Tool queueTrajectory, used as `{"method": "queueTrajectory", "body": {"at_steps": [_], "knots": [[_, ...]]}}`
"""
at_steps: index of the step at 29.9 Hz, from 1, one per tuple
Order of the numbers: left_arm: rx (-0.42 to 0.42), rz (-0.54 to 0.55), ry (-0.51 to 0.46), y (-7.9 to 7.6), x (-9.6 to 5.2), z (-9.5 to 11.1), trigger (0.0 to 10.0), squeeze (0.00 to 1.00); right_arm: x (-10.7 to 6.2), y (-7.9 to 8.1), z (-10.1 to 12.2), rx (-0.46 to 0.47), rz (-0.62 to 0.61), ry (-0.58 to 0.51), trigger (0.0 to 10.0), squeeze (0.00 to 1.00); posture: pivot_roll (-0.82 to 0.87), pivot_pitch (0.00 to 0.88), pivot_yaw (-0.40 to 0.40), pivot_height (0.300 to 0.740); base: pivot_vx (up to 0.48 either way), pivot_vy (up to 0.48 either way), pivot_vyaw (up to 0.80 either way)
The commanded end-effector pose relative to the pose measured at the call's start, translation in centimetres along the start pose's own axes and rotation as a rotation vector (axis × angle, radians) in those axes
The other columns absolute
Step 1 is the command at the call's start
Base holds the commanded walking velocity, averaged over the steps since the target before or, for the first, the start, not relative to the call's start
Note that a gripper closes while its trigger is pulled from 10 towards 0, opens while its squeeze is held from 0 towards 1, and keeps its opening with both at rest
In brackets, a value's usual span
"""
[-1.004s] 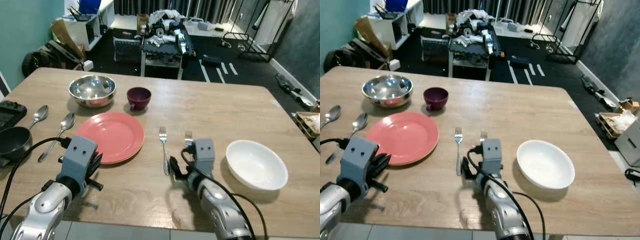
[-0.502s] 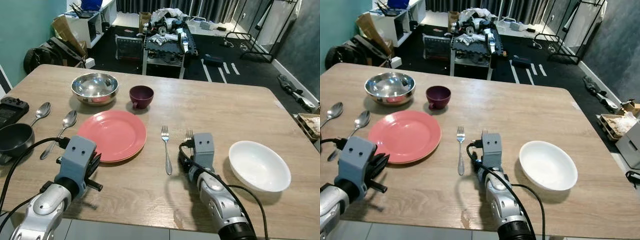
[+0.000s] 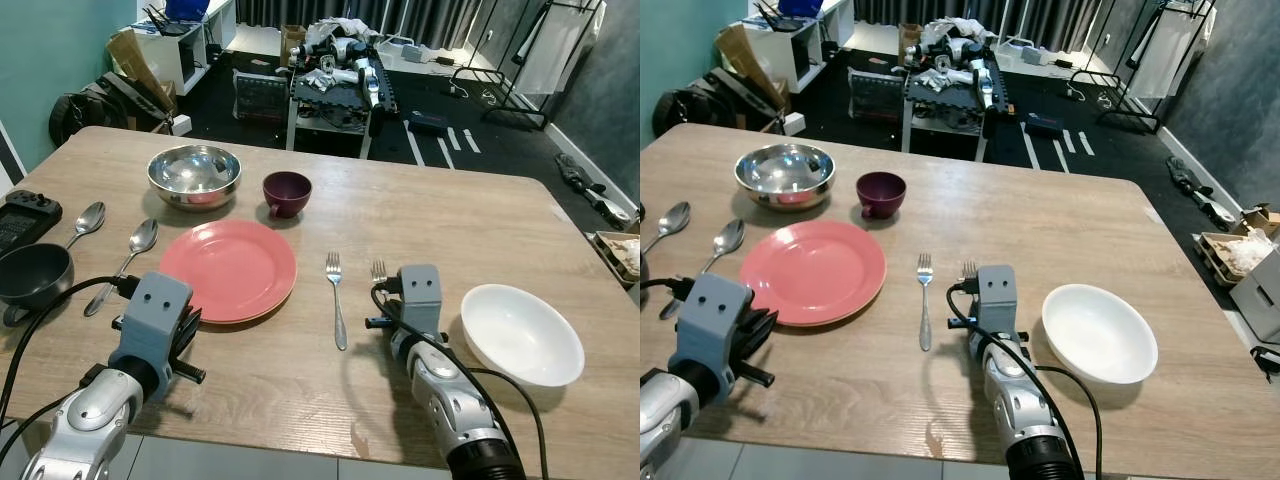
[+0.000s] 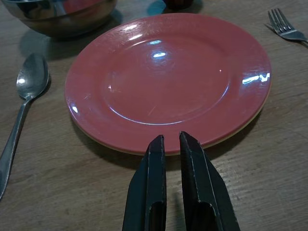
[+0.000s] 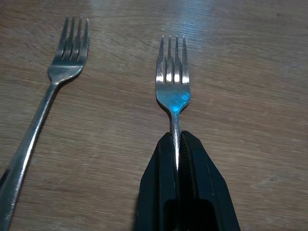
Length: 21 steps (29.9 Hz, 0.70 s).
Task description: Setting the table
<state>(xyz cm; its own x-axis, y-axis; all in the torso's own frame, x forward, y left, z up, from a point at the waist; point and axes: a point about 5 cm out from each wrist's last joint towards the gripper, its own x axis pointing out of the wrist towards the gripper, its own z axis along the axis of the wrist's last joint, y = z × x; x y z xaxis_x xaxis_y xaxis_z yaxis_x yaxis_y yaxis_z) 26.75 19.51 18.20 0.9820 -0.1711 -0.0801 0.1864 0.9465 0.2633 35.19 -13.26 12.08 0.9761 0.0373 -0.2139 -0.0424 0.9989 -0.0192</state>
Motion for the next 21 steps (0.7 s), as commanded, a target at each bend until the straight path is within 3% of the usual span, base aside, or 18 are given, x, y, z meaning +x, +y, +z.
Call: {"method": "queueTrajectory", "body": {"at_steps": [1,5,6,7,8,9,10,13,14,18,19,21], "knots": [[-0.018,0.001,0.014,-0.2,-0.3,-0.3,10.0,0.0,-1.1,-1.8,-6.1,-0.012,-0.051,0.27,0.0,0.0,0.21,0.184,-0.031,0.74,0.0,0.0,0.0],[-0.021,0.003,0.014,-0.3,-0.3,-0.3,10.0,0.0,-1.2,-2.2,-6.0,-0.032,-0.04,0.276,0.0,0.0,0.21,0.185,-0.035,0.74,0.0,0.0,0.0],[-0.028,0.004,0.014,-0.5,-0.3,-0.4,10.0,0.0,-1.5,-3.6,-5.3,-0.076,-0.003,0.272,2.2,0.0,0.2,0.189,-0.038,0.74,0.0,0.0,0.0],[-0.03,0.003,0.014,-0.6,-0.3,-0.4,10.0,0.0,-1.7,-4.1,-4.9,-0.098,0.014,0.268,6.7,0.0,0.2,0.189,-0.038,0.74,0.0,0.0,0.0],[-0.03,0.003,0.014,-0.6,-0.3,-0.4,10.0,0.0,-1.7,-4.1,-4.9,-0.098,0.014,0.268,6.7,0.0,0.2,0.189,-0.038,0.74,0.0,0.0,0.0],[-0.032,0.001,0.015,-0.7,-0.3,-0.4,10.0,0.0,-1.9,-4.7,-4.5,-0.107,0.024,0.269,10.0,0.0,0.2,0.189,-0.038,0.74,0.0,0.0,0.0],[-0.034,0.0,0.016,-0.7,-0.3,-0.5,10.0,0.0,-2.0,-5.1,-4.4,-0.104,0.031,0.275,10.0,0.25,0.19,0.192,-0.039,0.74,0.0,0.0,0.0],[-0.034,-0.001,0.016,-0.8,-0.3,-0.5,10.0,0.0,-2.1,-5.3,-4.3,-0.099,0.034,0.281,10.0,0.25,0.19,0.192,-0.039,0.74,0.0,0.0,0.0],[-0.035,-0.002,0.017,-0.8,-0.2,-0.5,10.0,0.0,-2.2,-5.6,-4.4,-0.085,0.038,0.292,10.0,1.0,0.19,0.192,-0.039,0.74,0.0,0.0,0.0],[-0.037,-0.004,0.017,-1.0,-0.2,-0.5,10.0,0.0,-2.2,-5.8,-4.9,-0.031,0.038,0.33,10.0,1.0,0.19,0.192,-0.039,0.74,0.0,0.0,0.0],[-0.038,-0.005,0.016,-1.0,-0.1,-0.4,10.0,0.0,-2.1,-5.7,-5.2,-0.003,0.045,0.351,10.0,0.0,0.19,0.197,-0.039,0.74,0.0,0.0,0.0],[-0.038,-0.005,0.016,-1.0,-0.2,-0.4,10.0,0.0,-2.1,-5.5,-5.6,0.023,0.052,0.371,10.0,0.0,0.19,0.197,-0.037,0.74,0.0,0.0,0.0]]}}
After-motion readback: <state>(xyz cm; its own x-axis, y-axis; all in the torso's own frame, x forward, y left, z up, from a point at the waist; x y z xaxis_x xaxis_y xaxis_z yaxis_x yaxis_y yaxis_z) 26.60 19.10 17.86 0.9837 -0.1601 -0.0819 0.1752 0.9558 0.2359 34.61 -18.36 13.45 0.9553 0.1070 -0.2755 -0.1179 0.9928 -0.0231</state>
